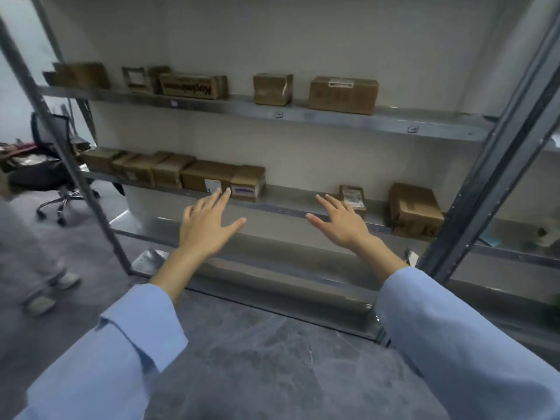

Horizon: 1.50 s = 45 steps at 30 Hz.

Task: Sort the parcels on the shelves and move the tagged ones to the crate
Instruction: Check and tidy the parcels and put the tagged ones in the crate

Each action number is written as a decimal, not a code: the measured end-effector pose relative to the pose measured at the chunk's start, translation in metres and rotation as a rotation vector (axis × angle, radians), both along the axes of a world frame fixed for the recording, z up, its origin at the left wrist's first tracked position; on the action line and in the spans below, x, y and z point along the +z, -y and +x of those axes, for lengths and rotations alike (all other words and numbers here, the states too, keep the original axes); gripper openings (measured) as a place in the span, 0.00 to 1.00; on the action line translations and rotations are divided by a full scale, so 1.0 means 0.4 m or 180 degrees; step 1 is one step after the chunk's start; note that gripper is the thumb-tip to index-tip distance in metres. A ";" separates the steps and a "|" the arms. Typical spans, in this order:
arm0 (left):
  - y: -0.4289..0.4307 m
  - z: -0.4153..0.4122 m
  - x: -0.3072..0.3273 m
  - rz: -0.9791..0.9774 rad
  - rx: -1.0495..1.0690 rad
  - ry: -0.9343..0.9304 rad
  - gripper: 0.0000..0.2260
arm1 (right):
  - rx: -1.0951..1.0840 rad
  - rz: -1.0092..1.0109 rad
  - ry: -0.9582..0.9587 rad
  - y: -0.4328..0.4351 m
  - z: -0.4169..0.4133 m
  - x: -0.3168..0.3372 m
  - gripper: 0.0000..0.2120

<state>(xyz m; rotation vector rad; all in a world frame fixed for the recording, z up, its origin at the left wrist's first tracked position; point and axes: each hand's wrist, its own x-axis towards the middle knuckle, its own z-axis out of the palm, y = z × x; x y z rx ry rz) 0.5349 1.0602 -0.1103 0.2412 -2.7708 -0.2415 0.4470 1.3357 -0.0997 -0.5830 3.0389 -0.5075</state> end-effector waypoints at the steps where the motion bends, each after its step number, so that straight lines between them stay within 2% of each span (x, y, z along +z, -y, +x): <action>1: 0.026 -0.009 -0.005 -0.0006 0.0048 0.0009 0.34 | 0.0036 0.0011 0.0001 0.032 -0.023 -0.001 0.33; 7: 0.164 -0.115 -0.043 -0.0009 0.0229 0.0036 0.35 | 0.0310 0.0022 -0.0012 0.225 -0.194 -0.031 0.34; 12: 0.271 -0.289 -0.080 0.0019 0.0245 0.0026 0.35 | 0.0444 -0.0121 0.0018 0.381 -0.379 -0.077 0.34; 22: 0.457 -0.644 -0.112 0.0249 -0.0024 0.0075 0.35 | 0.0216 -0.0493 0.0297 0.565 -0.705 -0.120 0.36; 36: 0.562 -1.000 -0.270 0.0398 -0.0537 0.0498 0.38 | -0.0389 -0.0586 0.0580 0.654 -0.929 -0.277 0.43; 45: 0.630 -1.172 -0.383 0.0499 -0.0916 0.0816 0.43 | -0.0959 -0.0943 0.0970 0.713 -1.006 -0.389 0.54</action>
